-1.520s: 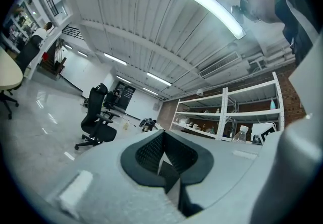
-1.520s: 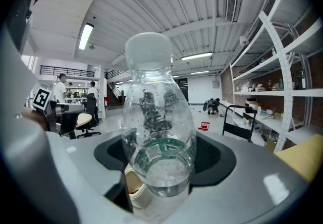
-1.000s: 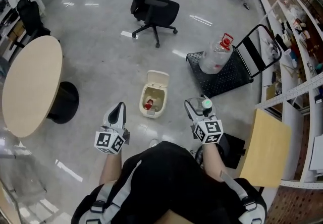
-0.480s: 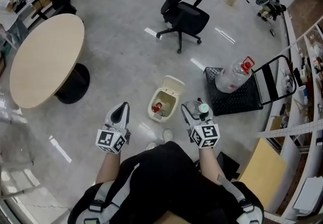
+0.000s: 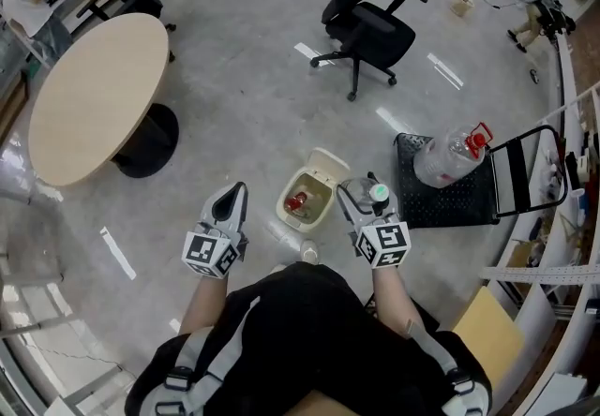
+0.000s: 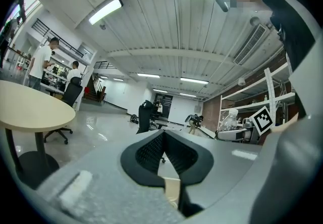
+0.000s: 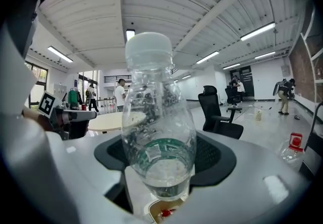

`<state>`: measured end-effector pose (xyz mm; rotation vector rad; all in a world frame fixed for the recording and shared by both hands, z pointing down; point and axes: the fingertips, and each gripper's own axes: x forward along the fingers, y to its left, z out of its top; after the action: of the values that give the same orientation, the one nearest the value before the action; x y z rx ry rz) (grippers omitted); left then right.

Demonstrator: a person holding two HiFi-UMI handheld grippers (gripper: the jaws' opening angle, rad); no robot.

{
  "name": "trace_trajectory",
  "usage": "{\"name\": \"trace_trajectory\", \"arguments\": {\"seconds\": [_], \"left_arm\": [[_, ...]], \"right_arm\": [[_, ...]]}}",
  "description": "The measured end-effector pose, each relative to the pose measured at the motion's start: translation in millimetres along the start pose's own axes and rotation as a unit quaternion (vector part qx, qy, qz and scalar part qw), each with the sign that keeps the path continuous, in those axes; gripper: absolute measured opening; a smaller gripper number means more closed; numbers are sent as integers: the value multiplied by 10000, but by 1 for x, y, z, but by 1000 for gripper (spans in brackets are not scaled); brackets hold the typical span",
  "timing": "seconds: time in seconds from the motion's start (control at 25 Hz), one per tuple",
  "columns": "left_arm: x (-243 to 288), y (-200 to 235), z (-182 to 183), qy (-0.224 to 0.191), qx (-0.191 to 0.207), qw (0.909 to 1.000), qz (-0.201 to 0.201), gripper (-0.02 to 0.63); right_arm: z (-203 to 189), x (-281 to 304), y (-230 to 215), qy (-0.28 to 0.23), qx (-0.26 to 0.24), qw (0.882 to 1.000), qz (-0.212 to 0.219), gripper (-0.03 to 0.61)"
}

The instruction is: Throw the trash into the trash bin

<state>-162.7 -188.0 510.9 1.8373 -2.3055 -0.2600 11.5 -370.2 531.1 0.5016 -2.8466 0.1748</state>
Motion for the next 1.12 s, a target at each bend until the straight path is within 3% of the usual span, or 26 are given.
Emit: {"name": "trace_trajectory", "arguments": {"seconds": [0.16,0.36,0.56,0.8,1.12], "left_arm": [[21,-16,-20,223,-67,9997,-9,2],[41,-34,-53,562,-226,9982,9,1],[54,-39,-87,872,-286,9956,163,2],[63,-40,-121,1030,-511,9926,398,2],[69,-27,-180,1579,-674,9847,307,2]], "right_arm": [[-11,5,-16,136,94,9997,167,336],[-52,11,-13,568,306,9962,588,336],[-95,23,5,992,424,9870,1194,336],[-125,32,25,1402,222,9716,1892,336],[-185,59,17,1894,844,9678,1426,336]]}}
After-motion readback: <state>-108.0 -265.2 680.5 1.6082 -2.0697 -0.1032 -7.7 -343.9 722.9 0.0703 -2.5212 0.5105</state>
